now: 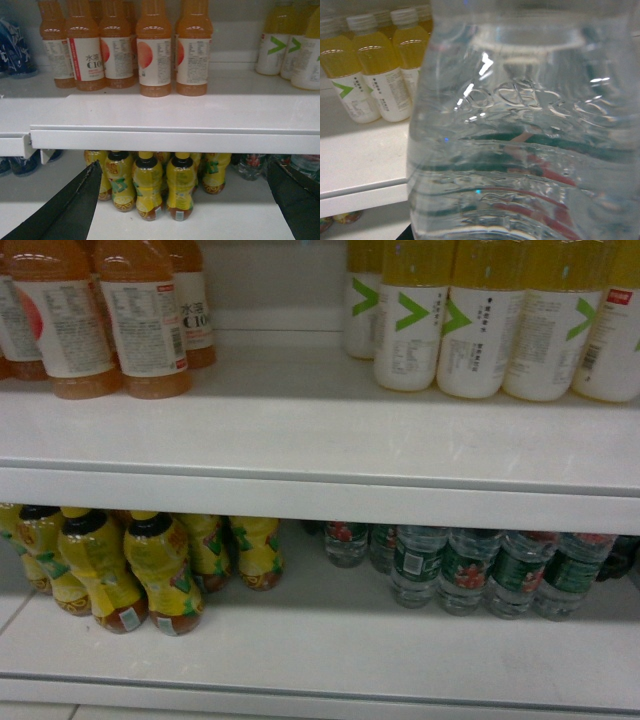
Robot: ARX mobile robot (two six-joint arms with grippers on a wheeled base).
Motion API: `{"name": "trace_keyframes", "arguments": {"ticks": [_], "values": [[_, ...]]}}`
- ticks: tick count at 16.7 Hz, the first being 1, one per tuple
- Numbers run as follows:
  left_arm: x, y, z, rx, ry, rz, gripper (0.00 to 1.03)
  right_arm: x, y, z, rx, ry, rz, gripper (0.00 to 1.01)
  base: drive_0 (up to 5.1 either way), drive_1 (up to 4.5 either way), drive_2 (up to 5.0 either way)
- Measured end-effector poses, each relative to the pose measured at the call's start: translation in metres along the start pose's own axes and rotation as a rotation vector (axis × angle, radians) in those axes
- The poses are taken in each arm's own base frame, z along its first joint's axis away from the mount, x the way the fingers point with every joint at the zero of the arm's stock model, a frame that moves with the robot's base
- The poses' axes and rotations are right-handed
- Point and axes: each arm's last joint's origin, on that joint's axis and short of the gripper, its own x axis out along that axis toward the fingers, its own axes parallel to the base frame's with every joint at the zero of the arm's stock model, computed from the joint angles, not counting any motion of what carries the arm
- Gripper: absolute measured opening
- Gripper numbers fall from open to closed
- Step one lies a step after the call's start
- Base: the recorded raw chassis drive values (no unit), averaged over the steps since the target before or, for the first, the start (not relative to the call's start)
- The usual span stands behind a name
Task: Move water from second to third shelf
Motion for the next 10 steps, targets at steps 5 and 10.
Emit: {"name": "trace_keyframes", "arguments": {"ticks": [5,10], "values": [[0.0000,0.0000,0.0000,0.000,0.000,0.000,0.98,-0.0001,0.0001,-0.0002,-0.001,0.003,0.003,0.43,-4.4,2.13,2.1],[0.0000,0.0000,0.0000,0.000,0.000,0.000,0.98,-0.0001,0.0001,0.0003,0.001,-0.003,0.004,0.43,-4.4,2.13,2.1]]}}
